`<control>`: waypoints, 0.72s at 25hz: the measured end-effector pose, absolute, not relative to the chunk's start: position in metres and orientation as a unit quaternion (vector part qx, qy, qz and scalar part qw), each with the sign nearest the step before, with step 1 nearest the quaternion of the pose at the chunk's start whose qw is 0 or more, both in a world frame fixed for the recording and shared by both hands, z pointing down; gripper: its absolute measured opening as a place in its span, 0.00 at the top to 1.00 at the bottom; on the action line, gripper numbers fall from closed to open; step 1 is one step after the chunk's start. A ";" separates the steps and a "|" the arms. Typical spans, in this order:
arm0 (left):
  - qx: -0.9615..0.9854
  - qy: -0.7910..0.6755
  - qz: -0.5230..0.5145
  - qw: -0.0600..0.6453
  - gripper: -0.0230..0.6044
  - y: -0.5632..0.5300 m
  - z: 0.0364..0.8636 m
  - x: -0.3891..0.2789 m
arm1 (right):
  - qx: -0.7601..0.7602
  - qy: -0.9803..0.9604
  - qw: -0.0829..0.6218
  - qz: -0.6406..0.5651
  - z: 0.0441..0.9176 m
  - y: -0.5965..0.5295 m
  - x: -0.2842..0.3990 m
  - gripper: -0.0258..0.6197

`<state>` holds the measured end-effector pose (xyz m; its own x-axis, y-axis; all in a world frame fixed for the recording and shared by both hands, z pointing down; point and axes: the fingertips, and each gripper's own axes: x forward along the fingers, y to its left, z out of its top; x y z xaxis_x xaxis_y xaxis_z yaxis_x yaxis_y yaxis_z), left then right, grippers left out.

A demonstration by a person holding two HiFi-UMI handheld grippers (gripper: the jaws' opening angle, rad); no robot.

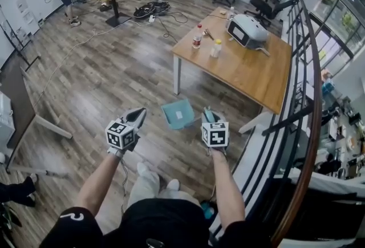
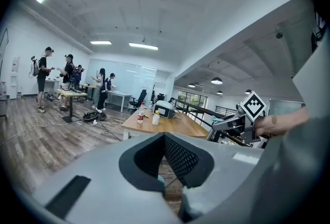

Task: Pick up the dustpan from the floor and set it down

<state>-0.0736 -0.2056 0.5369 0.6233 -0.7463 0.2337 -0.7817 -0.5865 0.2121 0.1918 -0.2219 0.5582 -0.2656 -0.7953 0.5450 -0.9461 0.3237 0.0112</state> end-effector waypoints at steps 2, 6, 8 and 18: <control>0.883 -0.438 0.064 0.155 0.97 -0.209 0.547 -0.081 | 0.560 -0.776 0.239 0.162 0.568 -0.227 0.188 0.82; 0.873 -0.452 0.076 0.169 0.97 -0.222 0.573 -0.095 | 0.557 -0.773 0.251 0.168 0.601 -0.242 0.181 0.82; 0.868 -0.458 0.085 0.173 0.97 -0.230 0.589 -0.102 | 0.555 -0.772 0.255 0.175 0.623 -0.251 0.176 0.82; 0.859 -0.464 0.102 0.189 0.97 -0.277 0.665 -0.127 | 0.548 -0.765 0.280 0.189 0.714 -0.295 0.143 0.82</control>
<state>-0.1268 -0.2769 0.6654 0.5479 -0.7594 0.3508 -0.8365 -0.4972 0.2302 0.1430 -0.2954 0.7139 -0.2426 -0.7325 0.6361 -0.9446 0.3279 0.0173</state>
